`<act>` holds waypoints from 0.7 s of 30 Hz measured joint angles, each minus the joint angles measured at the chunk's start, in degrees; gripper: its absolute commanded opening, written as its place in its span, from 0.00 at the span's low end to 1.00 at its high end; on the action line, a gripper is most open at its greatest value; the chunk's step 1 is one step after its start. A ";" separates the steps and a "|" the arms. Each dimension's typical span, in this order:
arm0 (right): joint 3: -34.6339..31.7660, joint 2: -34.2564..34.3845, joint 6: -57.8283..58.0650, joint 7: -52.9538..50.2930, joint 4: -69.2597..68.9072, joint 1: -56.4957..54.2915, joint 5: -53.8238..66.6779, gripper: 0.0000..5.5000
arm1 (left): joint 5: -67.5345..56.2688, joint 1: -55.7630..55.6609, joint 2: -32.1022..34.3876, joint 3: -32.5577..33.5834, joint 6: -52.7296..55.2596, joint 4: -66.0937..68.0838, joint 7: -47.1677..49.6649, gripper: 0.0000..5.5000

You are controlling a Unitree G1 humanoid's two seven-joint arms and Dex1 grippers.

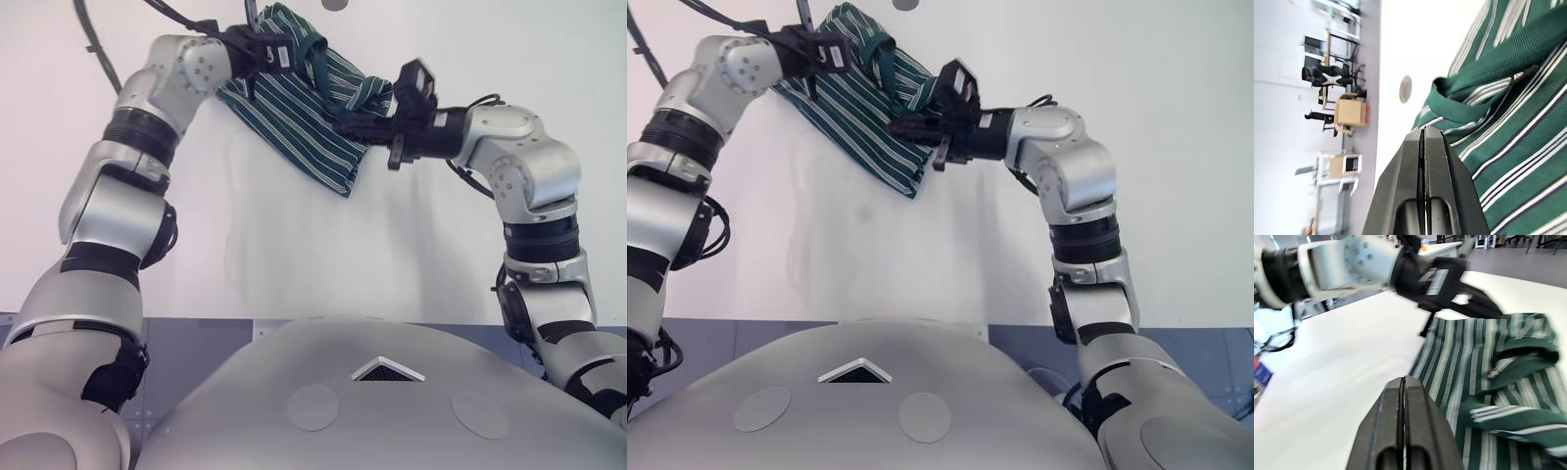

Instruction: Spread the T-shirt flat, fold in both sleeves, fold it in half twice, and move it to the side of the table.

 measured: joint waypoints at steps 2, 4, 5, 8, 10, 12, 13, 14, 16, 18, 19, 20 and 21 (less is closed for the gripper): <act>-0.42 -0.25 -3.89 -3.38 4.74 -1.79 -3.51 0.00 | -5.49 6.31 3.58 1.59 2.86 -10.29 -7.75 0.00; 0.97 -0.23 -8.00 -5.09 10.72 -3.01 -6.94 0.00 | -9.88 13.48 5.99 1.41 8.45 -22.12 -15.96 0.00; 2.12 -0.09 -11.12 -6.20 15.70 -4.01 -9.55 0.00 | -12.18 18.16 7.46 0.74 13.06 -30.01 -20.94 0.00; 3.25 1.03 -18.58 -9.91 30.55 -9.10 -14.60 0.00 | -14.20 26.40 9.77 -1.32 22.17 -43.69 -27.72 0.00; 4.16 2.27 -23.03 -10.80 37.72 -12.68 -17.07 0.00 | -14.60 28.74 9.33 -1.88 26.04 -47.22 -28.12 0.00; 6.83 3.73 -26.06 -9.85 42.44 -13.06 -19.51 0.00 | -12.32 28.68 7.26 -3.22 25.78 -45.54 -25.65 0.00; 8.37 3.84 -27.78 -9.01 43.64 -12.96 -20.58 0.00 | -10.90 28.07 7.20 -3.96 24.48 -44.46 -24.50 0.00; 10.20 3.23 -29.15 -7.51 43.83 -12.92 -22.29 0.00 | -9.00 27.20 7.29 -4.78 22.92 -43.34 -23.65 0.00; 13.87 -0.27 -29.52 -1.26 37.74 -9.75 -22.82 0.00 | -7.73 25.94 8.09 -4.95 21.31 -40.75 -22.38 0.00; 15.42 -4.79 -27.23 4.19 26.75 -3.55 -22.11 0.00 | -6.59 24.53 9.40 -4.45 19.93 -37.86 -21.93 0.00; 15.75 -6.98 -25.19 5.78 20.87 -0.29 -21.14 0.00 | -5.87 23.76 10.28 -4.07 19.06 -36.31 -21.83 0.00; 15.88 -8.73 -22.67 6.69 15.30 2.80 -19.86 0.00 | -5.55 22.89 11.04 -3.72 18.44 -34.30 -21.64 0.00; 15.88 -9.78 -20.15 7.00 10.82 5.37 -19.08 0.00 | -5.08 22.10 11.50 -3.55 17.75 -32.50 -21.18 0.00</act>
